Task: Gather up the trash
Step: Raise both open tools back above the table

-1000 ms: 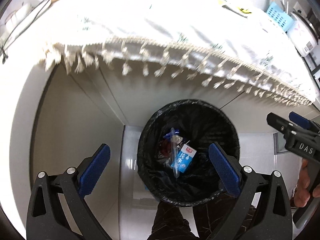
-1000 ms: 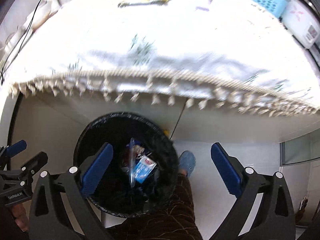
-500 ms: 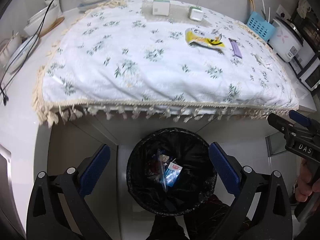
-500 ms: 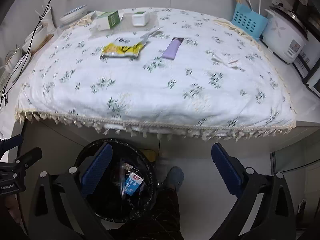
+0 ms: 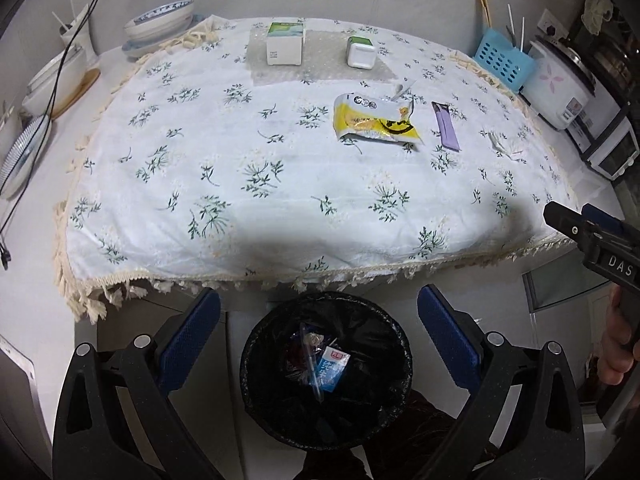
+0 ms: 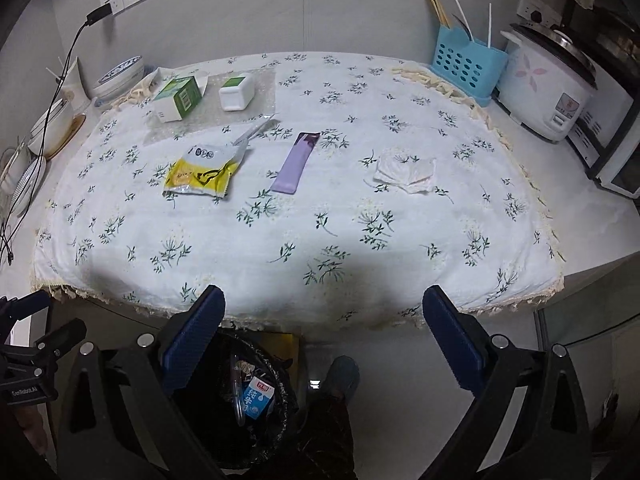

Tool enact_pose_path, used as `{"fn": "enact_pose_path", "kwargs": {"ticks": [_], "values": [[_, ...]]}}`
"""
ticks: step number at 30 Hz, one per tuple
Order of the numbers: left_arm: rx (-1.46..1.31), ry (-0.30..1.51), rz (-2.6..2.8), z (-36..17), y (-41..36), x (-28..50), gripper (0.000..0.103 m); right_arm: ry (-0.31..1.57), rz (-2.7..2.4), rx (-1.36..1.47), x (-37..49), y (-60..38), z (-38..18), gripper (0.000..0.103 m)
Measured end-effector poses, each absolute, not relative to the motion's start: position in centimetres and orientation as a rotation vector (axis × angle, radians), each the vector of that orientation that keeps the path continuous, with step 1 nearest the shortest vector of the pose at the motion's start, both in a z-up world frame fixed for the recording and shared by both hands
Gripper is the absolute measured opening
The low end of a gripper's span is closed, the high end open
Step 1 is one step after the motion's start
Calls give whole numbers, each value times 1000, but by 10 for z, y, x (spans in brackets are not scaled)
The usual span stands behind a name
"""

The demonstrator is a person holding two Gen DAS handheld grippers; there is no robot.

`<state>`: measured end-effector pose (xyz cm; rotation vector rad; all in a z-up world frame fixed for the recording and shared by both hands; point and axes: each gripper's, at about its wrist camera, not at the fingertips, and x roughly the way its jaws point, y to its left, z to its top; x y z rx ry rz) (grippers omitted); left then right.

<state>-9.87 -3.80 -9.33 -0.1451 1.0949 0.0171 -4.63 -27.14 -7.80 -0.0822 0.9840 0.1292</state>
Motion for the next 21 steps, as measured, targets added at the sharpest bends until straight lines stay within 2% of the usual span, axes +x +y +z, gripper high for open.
{"fn": "enact_pose_path", "kwargs": {"ticks": [17,21], "values": [[-161,1119,22,-96,-47,2,97,1020,104,-62,28,-307,-80,95],[-167,1132,27,-103,-50,26,97,1042,114,-67,50,-314,-87,92]]}}
